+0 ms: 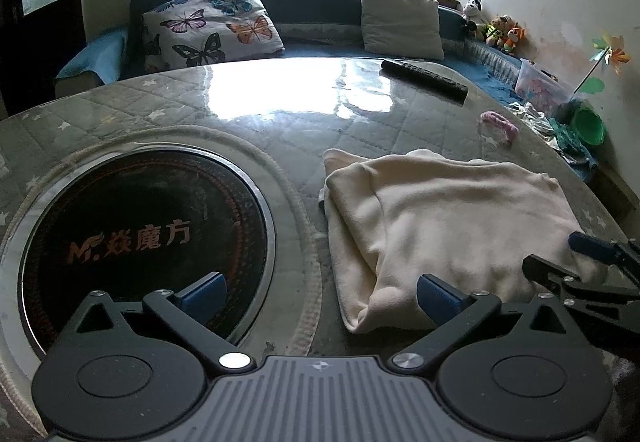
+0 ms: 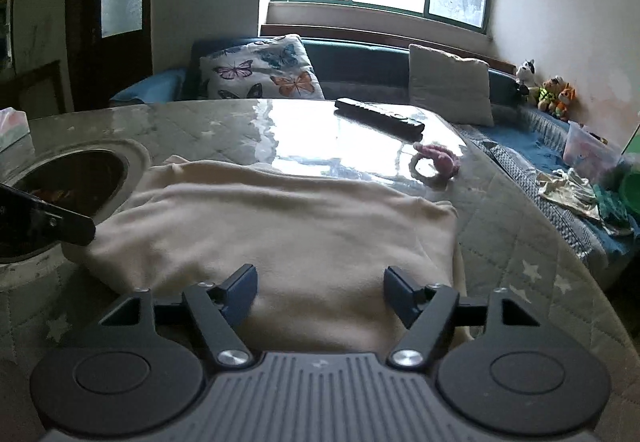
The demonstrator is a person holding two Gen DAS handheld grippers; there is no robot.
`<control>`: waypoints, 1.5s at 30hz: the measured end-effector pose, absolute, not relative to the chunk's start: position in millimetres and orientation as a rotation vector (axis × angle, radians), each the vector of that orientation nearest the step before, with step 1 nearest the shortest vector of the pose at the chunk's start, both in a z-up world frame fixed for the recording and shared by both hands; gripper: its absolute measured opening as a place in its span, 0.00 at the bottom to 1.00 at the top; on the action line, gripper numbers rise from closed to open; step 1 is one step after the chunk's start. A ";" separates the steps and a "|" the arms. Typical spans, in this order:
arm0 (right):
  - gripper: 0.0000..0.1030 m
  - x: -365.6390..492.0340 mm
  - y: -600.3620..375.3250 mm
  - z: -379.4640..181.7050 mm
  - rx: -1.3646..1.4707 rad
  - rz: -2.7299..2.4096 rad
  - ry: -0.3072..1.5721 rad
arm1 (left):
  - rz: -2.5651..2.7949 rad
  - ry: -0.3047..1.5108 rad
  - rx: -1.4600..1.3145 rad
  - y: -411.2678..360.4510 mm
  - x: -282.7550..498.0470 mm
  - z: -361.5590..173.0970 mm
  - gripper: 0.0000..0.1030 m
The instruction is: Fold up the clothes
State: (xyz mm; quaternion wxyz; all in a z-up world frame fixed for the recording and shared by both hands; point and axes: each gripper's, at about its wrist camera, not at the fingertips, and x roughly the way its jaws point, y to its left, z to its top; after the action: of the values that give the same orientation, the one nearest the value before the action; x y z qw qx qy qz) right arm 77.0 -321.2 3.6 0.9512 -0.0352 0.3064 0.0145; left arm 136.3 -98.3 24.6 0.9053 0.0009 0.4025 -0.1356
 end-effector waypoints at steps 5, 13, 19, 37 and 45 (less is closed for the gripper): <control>0.76 76.2 -315.5 6.9 -0.072 0.044 0.604 | -0.277 0.824 0.008 -98.1 133.3 25.1 1.00; 0.84 75.3 -310.1 -0.9 -0.079 0.054 0.630 | -0.282 0.802 0.025 -97.1 125.9 27.1 1.00; 0.89 67.5 -309.4 0.2 -0.059 0.048 0.628 | -0.293 0.778 0.034 -97.8 117.2 29.0 1.00; 1.00 43.5 -298.7 2.1 -0.034 0.050 0.632 | -0.298 0.755 0.051 -94.1 92.9 24.8 1.00; 1.00 35.3 -299.1 -0.7 -0.010 0.046 0.647 | -0.302 0.747 0.076 -96.4 82.4 22.6 1.00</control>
State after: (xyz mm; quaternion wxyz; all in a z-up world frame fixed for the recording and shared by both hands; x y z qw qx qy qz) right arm 35.3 -299.1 -0.7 0.9479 -0.0049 0.3176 0.0225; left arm 82.4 -96.4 22.6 0.9193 0.0371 0.3633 -0.1469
